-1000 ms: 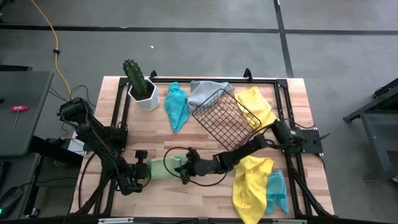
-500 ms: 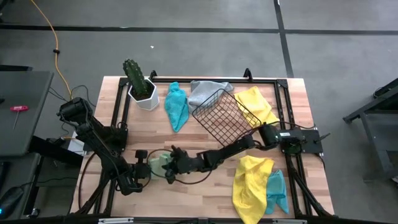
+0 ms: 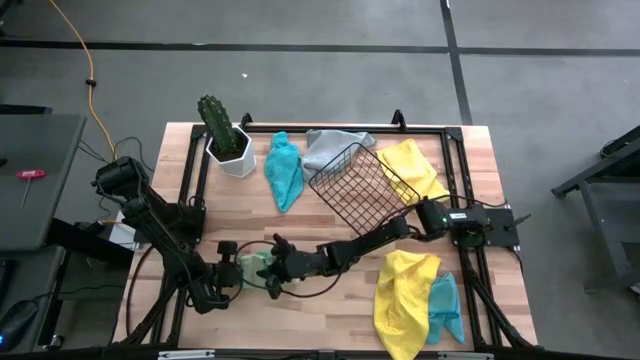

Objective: Fold microfiber towels
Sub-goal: Fold the green microfiber towel, then put the folded green microfiber towel into the black wire basket

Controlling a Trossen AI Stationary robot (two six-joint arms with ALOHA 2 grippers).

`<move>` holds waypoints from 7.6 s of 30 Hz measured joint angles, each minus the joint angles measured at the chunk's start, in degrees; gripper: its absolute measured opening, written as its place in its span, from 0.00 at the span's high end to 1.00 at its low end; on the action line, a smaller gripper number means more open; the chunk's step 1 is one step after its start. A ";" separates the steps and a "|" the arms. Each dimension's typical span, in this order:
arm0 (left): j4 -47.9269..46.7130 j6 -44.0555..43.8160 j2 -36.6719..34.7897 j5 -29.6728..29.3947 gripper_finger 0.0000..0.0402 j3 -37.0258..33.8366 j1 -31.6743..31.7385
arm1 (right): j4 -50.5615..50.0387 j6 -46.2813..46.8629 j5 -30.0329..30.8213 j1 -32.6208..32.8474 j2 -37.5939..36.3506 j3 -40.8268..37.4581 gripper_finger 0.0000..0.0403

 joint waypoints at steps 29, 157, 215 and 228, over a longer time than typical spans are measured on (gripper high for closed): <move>-0.26 0.92 -0.04 -0.08 1.00 -0.04 0.00 | 6.42 -4.65 -1.63 -0.35 0.50 0.00 0.54; -10.33 10.14 1.92 -7.01 1.00 12.45 0.67 | -14.34 8.92 2.61 0.42 -14.30 -17.82 0.99; -10.71 9.11 -5.95 -17.63 1.00 16.00 -7.19 | -65.36 -25.06 12.05 -30.66 -53.53 -17.57 1.00; -10.69 8.96 -5.95 -17.26 1.00 16.00 -7.19 | -76.91 -19.96 9.92 -34.29 -45.20 -17.57 1.00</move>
